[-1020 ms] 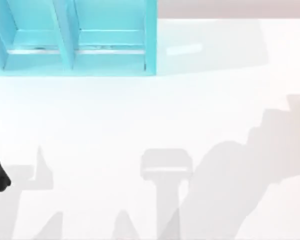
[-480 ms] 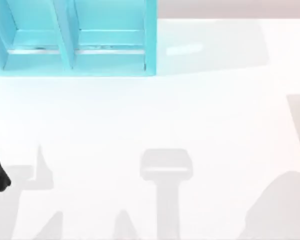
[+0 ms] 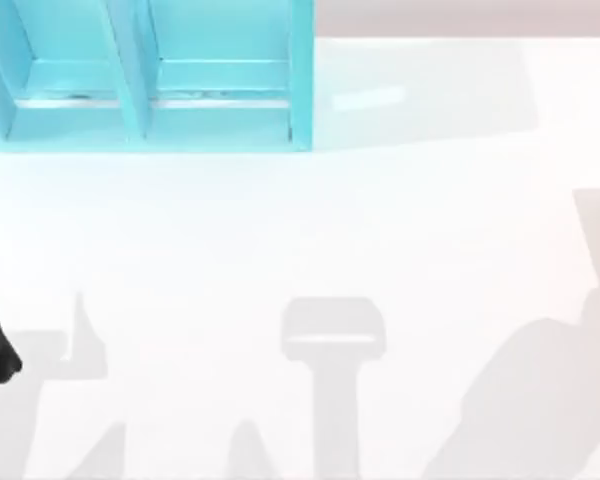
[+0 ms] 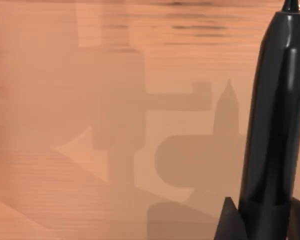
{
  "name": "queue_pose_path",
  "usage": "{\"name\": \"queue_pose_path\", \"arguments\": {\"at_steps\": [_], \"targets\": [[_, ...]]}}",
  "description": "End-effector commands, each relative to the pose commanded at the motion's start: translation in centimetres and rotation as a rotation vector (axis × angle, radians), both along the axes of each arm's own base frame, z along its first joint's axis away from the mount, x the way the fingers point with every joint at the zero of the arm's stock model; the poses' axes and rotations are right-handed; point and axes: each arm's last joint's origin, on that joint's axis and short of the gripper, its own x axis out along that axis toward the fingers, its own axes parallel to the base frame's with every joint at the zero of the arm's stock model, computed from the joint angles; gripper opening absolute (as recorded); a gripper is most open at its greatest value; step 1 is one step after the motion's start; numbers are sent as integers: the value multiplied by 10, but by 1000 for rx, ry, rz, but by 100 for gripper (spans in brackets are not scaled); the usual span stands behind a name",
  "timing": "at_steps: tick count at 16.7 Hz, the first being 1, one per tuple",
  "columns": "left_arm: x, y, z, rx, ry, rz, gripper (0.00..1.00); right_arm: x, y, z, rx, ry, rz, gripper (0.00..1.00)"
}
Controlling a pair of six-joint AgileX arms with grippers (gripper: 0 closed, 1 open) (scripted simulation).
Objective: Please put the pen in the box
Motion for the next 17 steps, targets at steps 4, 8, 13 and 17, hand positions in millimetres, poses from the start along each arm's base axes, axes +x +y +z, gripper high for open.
{"name": "queue_pose_path", "arguments": {"at_steps": [4,8,13,17], "targets": [[0,0,0,0,0,0,100,-2,16,-26,-13,62,18,0],[0,0,0,0,0,0,100,-12,7,-35,3,24,-12,0],[0,0,0,0,0,0,100,-16,0,-35,9,-12,-30,0],[0,0,0,0,0,0,100,-16,0,-35,9,-12,-30,23]]}}
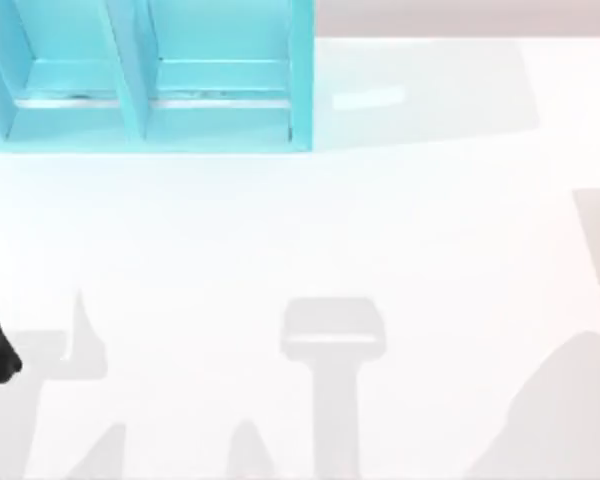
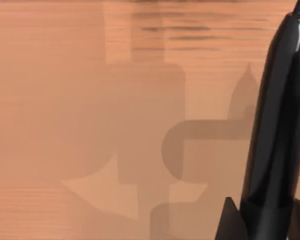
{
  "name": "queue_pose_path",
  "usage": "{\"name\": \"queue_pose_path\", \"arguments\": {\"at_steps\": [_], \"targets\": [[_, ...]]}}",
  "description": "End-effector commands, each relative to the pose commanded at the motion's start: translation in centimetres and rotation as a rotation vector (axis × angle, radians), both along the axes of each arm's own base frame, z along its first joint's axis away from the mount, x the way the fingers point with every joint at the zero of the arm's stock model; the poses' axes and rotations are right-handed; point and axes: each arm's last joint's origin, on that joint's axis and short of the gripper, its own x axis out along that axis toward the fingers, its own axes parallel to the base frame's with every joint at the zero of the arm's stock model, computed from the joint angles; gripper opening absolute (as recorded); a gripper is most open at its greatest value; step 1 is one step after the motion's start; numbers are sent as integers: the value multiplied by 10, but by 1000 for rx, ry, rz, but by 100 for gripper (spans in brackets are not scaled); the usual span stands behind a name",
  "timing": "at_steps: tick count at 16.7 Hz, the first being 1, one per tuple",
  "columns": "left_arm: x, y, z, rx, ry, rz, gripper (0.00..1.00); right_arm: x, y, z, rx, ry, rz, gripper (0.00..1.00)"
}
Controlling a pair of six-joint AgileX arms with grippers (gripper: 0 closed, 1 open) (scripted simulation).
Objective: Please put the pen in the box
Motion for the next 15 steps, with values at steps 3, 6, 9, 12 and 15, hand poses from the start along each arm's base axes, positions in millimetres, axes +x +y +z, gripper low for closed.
{"name": "queue_pose_path", "arguments": {"at_steps": [3,6,9,12,15], "targets": [[0,0,0,0,0,0,100,0,0,0,0,0,0,45],[0,0,0,0,0,0,100,0,0,0,0,0,0,68],[0,0,0,0,0,0,100,0,0,0,0,0,0,90],[0,0,0,0,0,0,100,0,0,0,0,0,0,100],[0,0,0,0,0,0,100,0,0,0,0,0,0,100]]}}
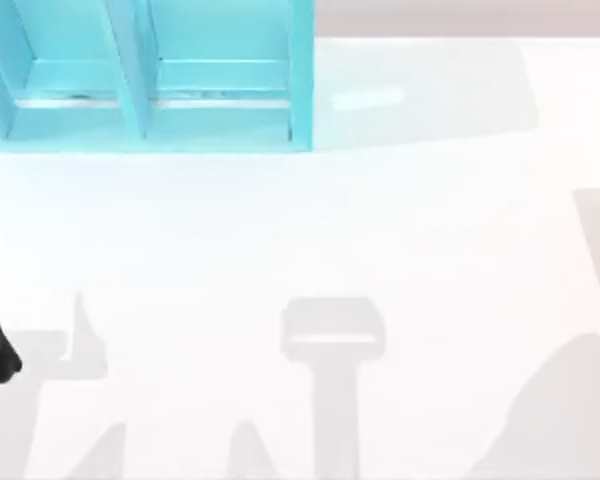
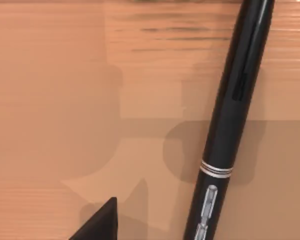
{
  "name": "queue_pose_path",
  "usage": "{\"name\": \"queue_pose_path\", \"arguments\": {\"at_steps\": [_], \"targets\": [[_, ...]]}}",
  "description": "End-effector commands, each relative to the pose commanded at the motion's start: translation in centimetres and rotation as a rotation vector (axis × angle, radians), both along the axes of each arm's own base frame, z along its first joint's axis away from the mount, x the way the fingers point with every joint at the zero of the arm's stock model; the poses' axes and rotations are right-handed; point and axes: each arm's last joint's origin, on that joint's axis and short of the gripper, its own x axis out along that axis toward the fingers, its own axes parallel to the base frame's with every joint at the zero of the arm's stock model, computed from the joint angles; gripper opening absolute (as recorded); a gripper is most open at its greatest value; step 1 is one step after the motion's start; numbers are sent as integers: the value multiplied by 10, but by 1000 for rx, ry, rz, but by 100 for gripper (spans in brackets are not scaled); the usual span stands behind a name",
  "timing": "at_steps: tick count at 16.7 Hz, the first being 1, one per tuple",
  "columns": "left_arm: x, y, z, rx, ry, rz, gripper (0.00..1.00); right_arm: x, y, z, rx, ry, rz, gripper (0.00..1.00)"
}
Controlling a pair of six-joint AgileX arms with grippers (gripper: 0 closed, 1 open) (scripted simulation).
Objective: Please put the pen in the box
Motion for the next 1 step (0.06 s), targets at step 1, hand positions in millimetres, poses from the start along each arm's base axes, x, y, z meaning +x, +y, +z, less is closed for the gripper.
{"name": "queue_pose_path", "arguments": {"at_steps": [1], "targets": [[0,0,0,0,0,0,100,0,0,0,0,0,0,100]]}}
